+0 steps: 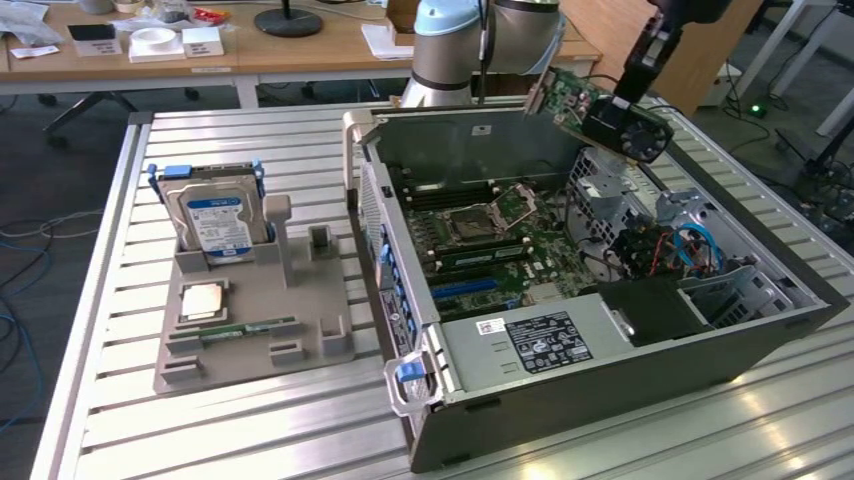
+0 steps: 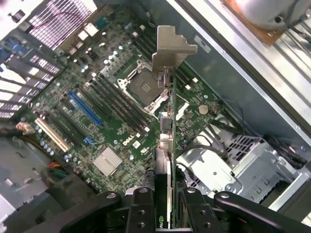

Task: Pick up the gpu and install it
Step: 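Insert the gpu into the slot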

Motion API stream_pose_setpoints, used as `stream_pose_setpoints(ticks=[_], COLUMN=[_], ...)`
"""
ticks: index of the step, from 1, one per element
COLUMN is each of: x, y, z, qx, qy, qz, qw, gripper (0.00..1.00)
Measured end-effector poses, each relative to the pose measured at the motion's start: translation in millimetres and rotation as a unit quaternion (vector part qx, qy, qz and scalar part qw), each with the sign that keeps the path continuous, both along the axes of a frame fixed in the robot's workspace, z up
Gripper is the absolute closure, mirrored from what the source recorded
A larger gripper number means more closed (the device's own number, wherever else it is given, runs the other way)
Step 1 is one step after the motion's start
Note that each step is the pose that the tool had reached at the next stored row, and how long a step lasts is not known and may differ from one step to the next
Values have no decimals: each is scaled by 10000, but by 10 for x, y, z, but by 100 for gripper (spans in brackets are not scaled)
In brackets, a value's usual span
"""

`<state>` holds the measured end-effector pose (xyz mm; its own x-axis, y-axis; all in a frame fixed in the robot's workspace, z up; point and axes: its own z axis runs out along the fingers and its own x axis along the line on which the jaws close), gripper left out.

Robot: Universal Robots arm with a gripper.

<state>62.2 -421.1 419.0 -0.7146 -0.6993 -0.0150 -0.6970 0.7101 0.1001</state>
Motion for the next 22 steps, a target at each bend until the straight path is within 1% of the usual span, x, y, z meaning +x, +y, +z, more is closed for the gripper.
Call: stream_pose_setpoints(ticks=[3, 5, 8, 11, 13, 17, 20, 22], x=[0, 0, 0, 0, 0, 0, 0, 0], y=[0, 0, 0, 0, 0, 0, 0, 0], z=[-1, -1, -1, -2, -2, -3, -4, -4], qx=[0, 0, 0, 0, 0, 0, 0, 0], qy=[0, 0, 0, 0, 0, 0, 0, 0], qz=[269, 449, 726, 995, 1173, 1538, 1804, 1986], qw=[9996, 9990, 9974, 9950, 9931, 9881, 9836, 9801], gripper=[74, 74, 74, 74, 74, 74, 74, 74])
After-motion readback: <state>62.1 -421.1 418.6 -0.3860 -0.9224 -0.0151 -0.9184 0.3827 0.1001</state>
